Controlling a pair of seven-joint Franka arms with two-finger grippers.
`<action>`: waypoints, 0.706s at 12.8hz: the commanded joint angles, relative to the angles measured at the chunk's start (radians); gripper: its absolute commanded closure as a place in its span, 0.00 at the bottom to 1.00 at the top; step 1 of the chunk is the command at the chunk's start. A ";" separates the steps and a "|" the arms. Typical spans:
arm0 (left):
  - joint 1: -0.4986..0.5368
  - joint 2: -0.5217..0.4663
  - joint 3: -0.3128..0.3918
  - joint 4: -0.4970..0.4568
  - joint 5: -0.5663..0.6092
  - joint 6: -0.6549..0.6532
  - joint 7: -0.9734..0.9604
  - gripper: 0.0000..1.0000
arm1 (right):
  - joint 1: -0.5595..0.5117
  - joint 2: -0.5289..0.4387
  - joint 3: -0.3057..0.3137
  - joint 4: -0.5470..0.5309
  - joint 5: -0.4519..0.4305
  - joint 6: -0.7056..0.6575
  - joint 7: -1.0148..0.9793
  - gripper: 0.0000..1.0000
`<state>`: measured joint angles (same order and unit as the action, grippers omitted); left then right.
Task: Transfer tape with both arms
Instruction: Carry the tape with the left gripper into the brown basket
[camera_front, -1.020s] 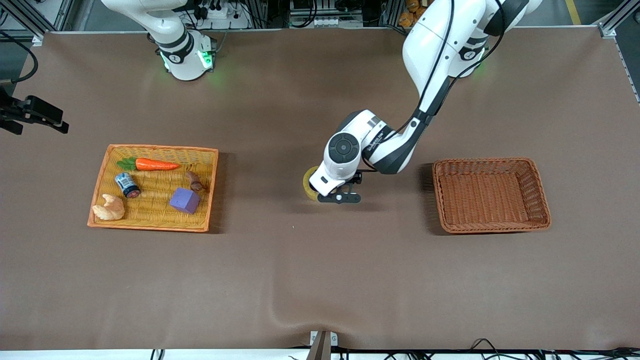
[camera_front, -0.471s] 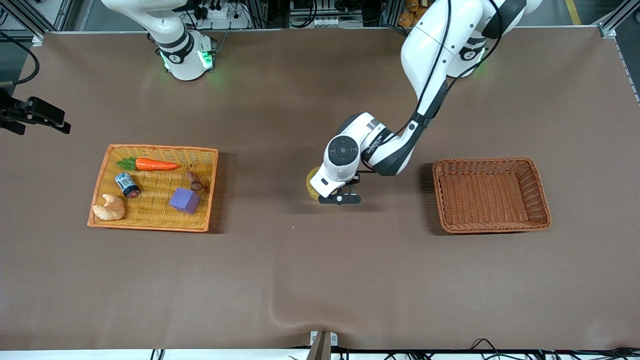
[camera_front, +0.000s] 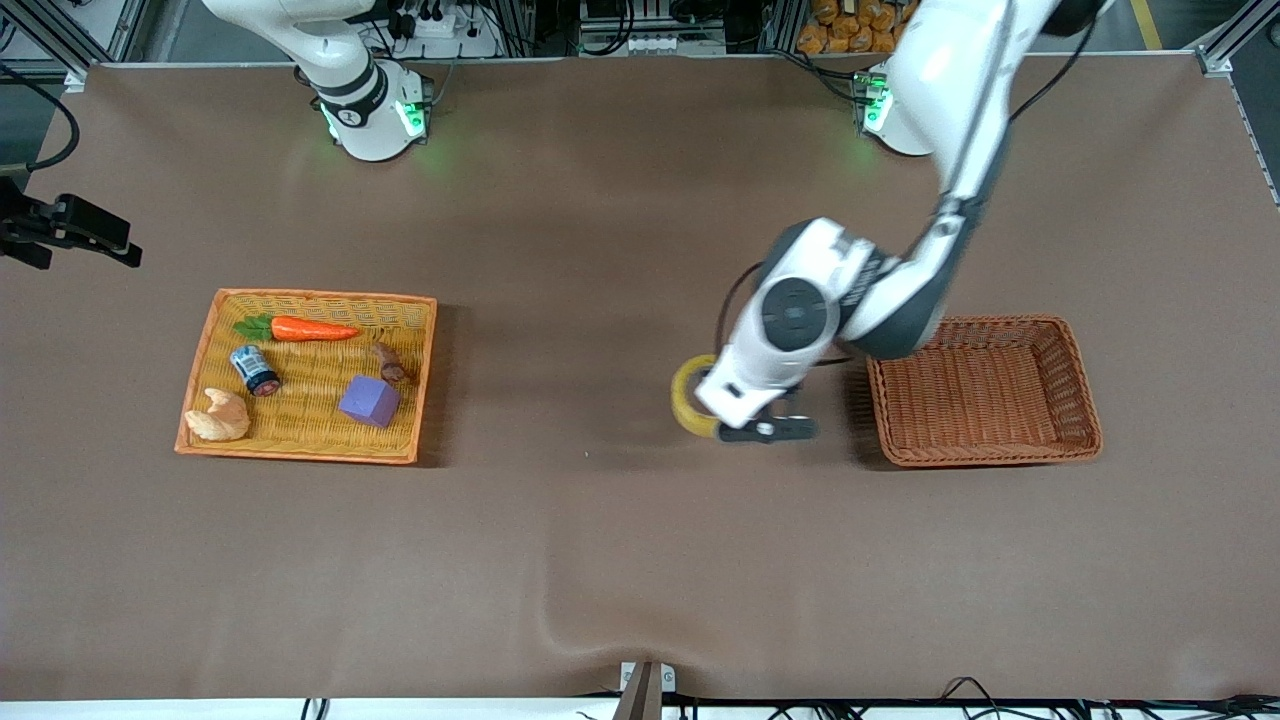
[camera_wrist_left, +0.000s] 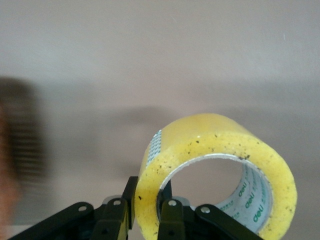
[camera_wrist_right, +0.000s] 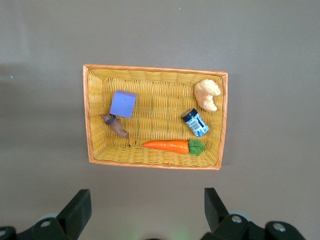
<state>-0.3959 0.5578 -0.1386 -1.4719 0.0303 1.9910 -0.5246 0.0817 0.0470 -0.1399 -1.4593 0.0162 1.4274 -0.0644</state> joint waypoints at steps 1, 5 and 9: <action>0.118 -0.160 -0.015 -0.148 0.022 -0.005 0.157 1.00 | -0.016 0.013 0.016 0.031 0.010 -0.022 0.009 0.00; 0.377 -0.300 -0.016 -0.332 0.022 0.000 0.541 1.00 | -0.020 0.014 0.016 0.034 0.011 -0.018 0.009 0.00; 0.590 -0.309 -0.016 -0.539 0.022 0.220 0.792 1.00 | -0.019 0.014 0.014 0.034 0.011 -0.019 0.009 0.00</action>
<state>0.1248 0.2842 -0.1367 -1.8787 0.0362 2.0740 0.1756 0.0811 0.0473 -0.1388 -1.4539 0.0163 1.4260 -0.0644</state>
